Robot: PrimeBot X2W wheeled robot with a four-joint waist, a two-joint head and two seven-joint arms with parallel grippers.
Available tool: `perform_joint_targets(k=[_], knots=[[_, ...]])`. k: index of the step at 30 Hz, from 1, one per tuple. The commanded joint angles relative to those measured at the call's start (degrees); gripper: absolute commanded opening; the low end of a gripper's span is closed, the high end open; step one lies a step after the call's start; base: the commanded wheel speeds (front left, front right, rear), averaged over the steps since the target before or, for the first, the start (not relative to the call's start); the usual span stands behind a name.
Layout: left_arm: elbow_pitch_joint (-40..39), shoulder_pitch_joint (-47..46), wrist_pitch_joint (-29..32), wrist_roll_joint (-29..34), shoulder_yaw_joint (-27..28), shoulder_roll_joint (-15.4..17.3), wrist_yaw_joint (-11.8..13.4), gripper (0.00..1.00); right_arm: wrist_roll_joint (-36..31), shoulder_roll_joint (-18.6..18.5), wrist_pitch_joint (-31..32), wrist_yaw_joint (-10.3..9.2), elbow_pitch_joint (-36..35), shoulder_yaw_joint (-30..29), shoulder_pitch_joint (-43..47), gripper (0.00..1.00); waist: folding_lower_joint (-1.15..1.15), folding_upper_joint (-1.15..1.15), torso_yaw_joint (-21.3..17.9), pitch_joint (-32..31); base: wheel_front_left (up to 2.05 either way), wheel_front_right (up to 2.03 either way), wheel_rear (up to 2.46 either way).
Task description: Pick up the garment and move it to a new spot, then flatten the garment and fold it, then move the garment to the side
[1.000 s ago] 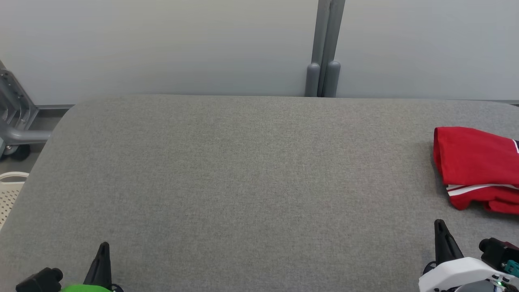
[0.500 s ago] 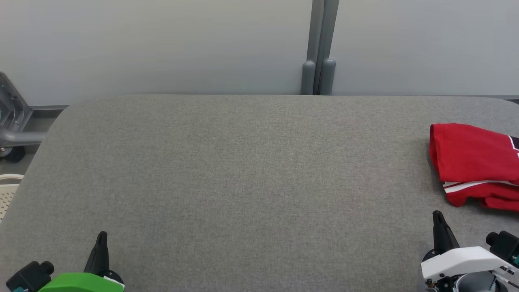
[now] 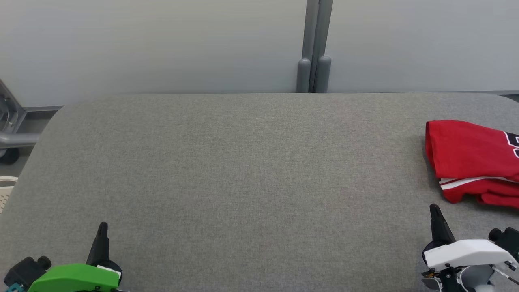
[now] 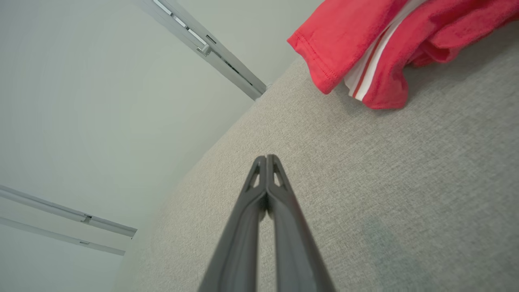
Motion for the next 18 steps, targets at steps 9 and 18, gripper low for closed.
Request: perform_joint_targets(k=[9, 18], knots=[[-1.0, -2.5, 1.9, -4.9, 2.2, -1.2, -0.7, 0.0, 8.1, -0.5, 1.7, 0.01, -1.0, 0.5, -2.4, 0.0, 0.0, 0.06, -0.6, 0.3, 0.0, 0.0, 0.0], [-1.2, -3.4, 3.4, -8.8, 3.5, -2.3, -1.1, 0.0, 14.3, -0.6, 3.1, 0.0, -1.1, 0.9, -3.2, 0.0, 0.0, 0.07, -1.1, 0.5, 0.0, 0.0, 0.0]])
